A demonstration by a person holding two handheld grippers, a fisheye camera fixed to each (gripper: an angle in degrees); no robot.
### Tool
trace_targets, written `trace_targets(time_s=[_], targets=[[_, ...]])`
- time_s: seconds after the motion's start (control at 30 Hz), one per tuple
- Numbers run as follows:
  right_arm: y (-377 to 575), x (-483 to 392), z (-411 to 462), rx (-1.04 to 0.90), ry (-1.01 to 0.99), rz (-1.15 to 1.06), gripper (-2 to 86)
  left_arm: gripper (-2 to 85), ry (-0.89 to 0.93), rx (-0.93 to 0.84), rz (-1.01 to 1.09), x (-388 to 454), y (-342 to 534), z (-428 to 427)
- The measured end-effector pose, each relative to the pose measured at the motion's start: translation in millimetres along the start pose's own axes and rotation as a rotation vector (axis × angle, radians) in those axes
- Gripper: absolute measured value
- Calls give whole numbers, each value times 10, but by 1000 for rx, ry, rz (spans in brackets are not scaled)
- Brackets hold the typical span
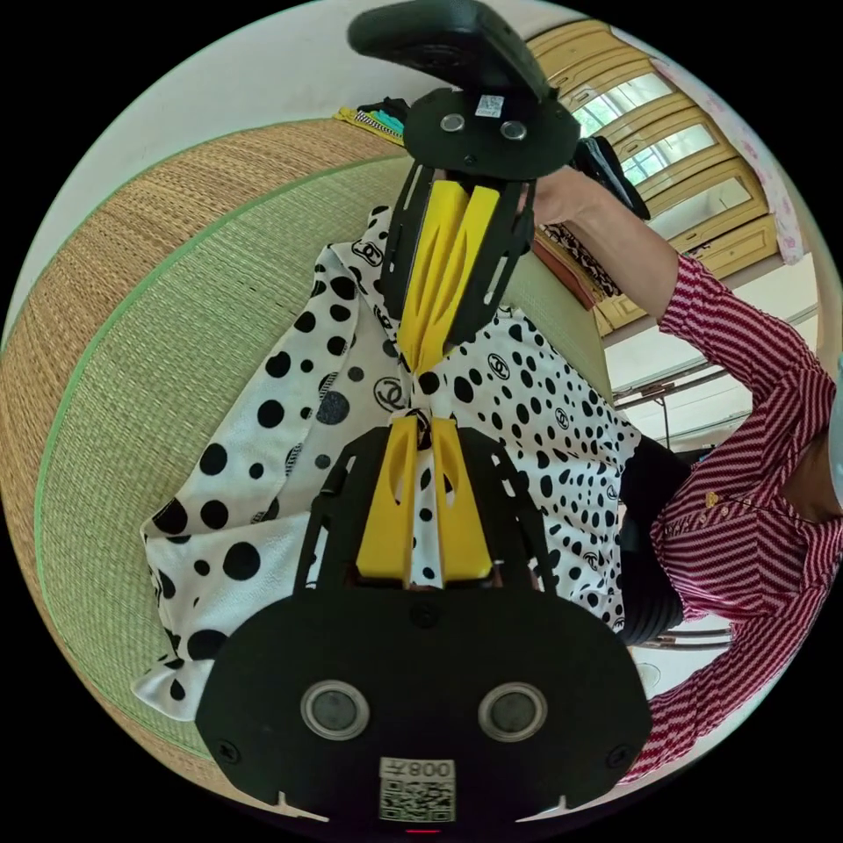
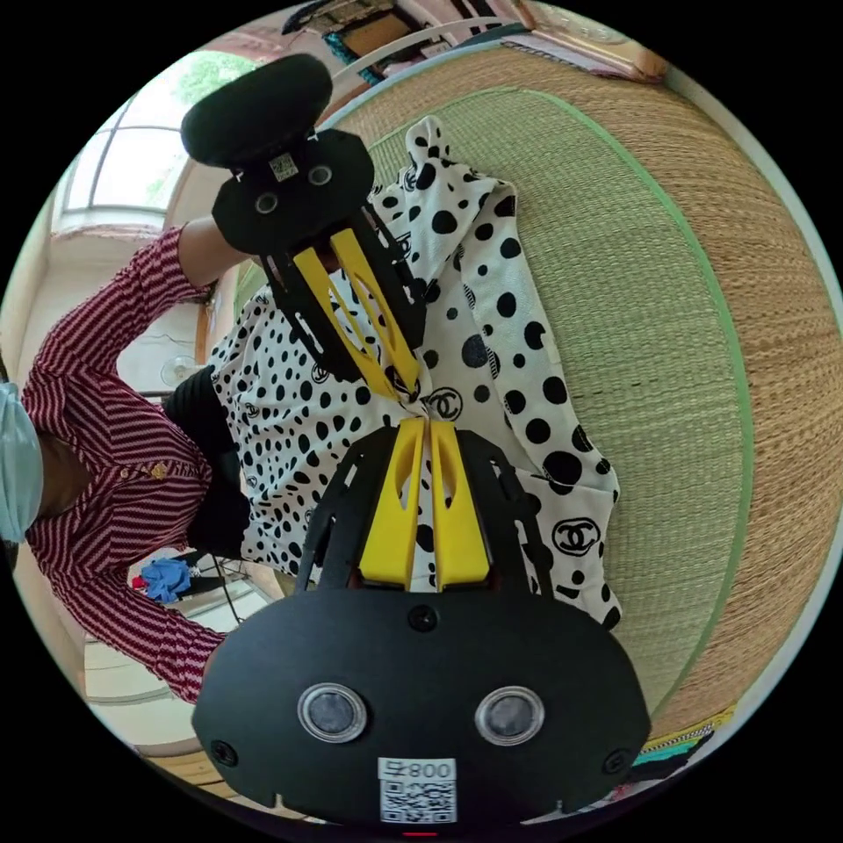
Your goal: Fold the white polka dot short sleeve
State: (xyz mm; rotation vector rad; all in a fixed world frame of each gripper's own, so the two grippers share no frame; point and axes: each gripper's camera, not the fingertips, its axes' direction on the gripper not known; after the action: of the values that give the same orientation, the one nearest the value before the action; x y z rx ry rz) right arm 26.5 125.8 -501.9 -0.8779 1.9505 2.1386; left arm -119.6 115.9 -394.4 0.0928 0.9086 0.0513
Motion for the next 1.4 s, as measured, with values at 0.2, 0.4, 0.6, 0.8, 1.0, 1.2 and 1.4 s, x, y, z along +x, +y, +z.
trace_targets(time_s=[0.2, 0.4, 0.6, 0.8, 1.0, 1.2, 1.4], targets=[[502, 257, -83, 150, -68, 74, 7, 69, 61, 12, -21, -70, 10, -116], [1256, 193, -134, 366, -31, 174, 5, 82, 22, 95, -8, 18, -52, -280], [1811, 314, 184, 488, -47, 321, 1, 83, 21, 91, -13, 69, -314, -167], [2060, 346, 362, 531, 4, 410, 1, 64, 57, 86, -89, -72, -572, -22], [2280, 368, 394, 564, 60, 495, 1, 19, 78, 134, -114, -85, -677, 46], [2504, 424, 486, 624, 24, 549, 1, 36, 136, 220, -154, -126, -490, -54], [2704, 389, 560, 695, -2, 610, 2, 75, 111, 233, -166, -40, -70, -237]])
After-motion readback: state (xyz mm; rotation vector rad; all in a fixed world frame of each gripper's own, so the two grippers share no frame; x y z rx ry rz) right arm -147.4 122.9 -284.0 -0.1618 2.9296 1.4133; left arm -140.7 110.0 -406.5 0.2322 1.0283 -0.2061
